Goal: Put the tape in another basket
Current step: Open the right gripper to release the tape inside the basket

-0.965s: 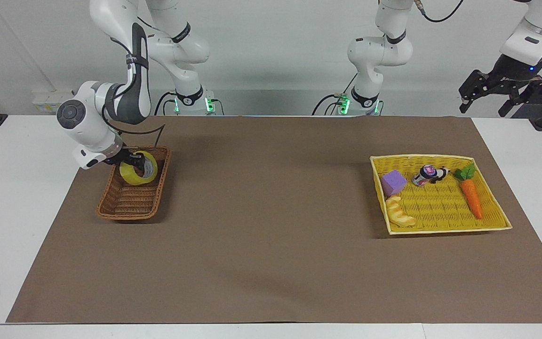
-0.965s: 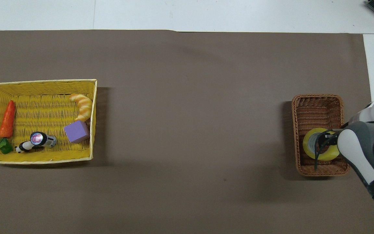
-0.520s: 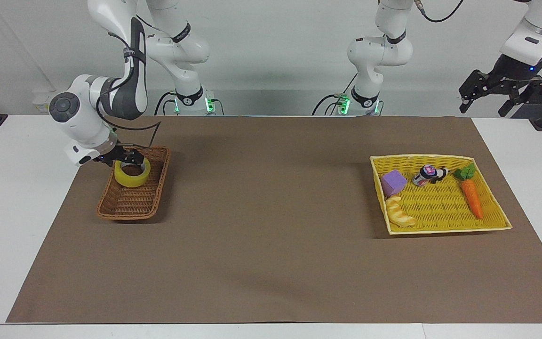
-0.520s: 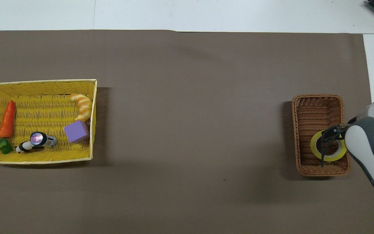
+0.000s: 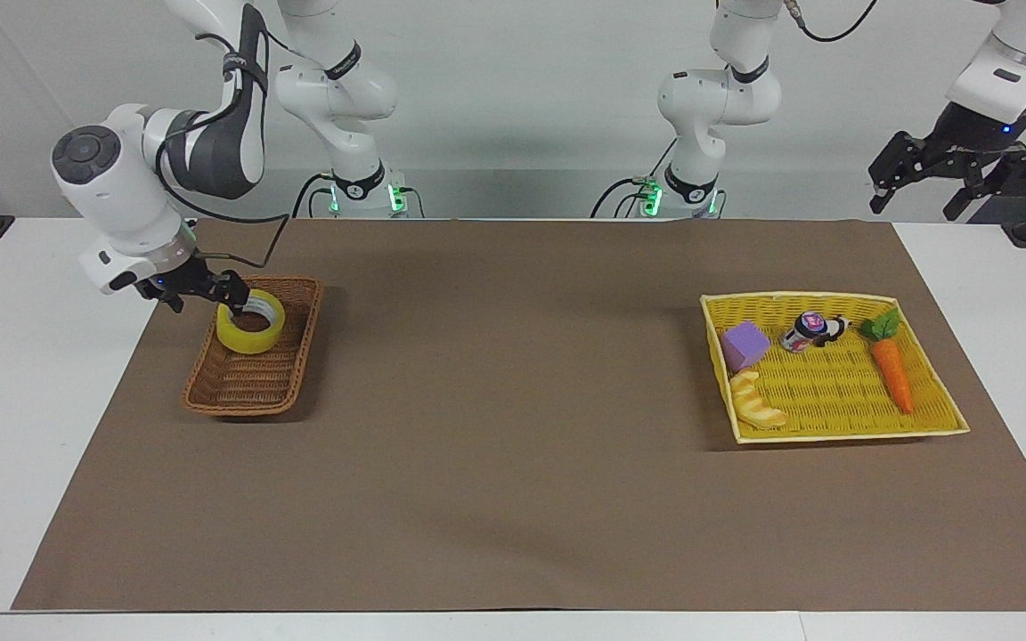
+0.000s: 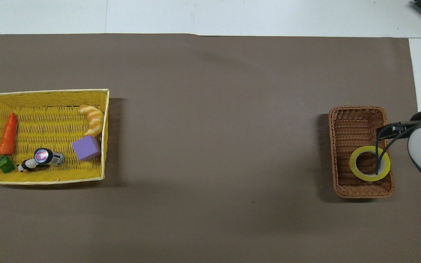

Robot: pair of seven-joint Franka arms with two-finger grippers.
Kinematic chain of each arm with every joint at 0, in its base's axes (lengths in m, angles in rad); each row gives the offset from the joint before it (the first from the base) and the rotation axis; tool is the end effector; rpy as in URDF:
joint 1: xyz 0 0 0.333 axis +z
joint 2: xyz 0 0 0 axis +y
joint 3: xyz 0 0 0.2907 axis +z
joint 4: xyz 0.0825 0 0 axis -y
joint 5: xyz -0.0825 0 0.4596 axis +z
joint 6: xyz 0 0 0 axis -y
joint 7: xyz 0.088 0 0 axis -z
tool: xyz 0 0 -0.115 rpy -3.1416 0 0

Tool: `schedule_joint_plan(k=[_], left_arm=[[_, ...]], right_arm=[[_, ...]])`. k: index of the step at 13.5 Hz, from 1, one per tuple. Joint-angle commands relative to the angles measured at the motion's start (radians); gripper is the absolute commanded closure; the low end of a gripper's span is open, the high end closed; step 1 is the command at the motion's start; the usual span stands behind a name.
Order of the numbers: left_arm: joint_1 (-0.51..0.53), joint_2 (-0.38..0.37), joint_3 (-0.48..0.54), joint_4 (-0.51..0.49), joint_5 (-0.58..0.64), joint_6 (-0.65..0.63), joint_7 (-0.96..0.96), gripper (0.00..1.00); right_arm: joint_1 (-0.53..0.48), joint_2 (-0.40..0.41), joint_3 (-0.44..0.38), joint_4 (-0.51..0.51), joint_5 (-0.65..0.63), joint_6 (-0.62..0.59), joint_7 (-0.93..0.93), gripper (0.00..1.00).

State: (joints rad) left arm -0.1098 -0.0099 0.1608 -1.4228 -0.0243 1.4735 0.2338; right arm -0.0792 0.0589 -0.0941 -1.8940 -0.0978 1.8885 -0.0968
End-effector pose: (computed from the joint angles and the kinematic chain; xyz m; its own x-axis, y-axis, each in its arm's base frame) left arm 0.6147 0.0289 0.6687 0.9808 -0.1840 0.0647 -0.1851 -0.9827 0.0109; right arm 0.6264 -0.1173 0.4037 0.9961 -0.0462 -0.0746 -0.0394 -0.9952 0.0893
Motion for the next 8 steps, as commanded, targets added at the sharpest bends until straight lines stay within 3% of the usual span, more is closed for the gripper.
schedule_joint_plan(k=[1, 5, 8], left_arm=[[-0.002, -0.019, -0.004, -0.016, 0.023, -0.009, -0.007, 0.0], [-0.002, -0.018, -0.004, -0.016, 0.023, -0.009, -0.008, 0.0], [-0.002, -0.019, -0.004, -0.016, 0.023, -0.009, -0.007, 0.0]], right_arm=[[0.048, 0.004, 0.013, 0.052, -0.019, -0.019, 0.084, 0.0], [0.081, -0.002, 0.02, 0.14, 0.061, -0.052, 0.088, 0.0], [0.075, 0.001, 0.027, 0.295, 0.122, -0.178, 0.04, 0.0]])
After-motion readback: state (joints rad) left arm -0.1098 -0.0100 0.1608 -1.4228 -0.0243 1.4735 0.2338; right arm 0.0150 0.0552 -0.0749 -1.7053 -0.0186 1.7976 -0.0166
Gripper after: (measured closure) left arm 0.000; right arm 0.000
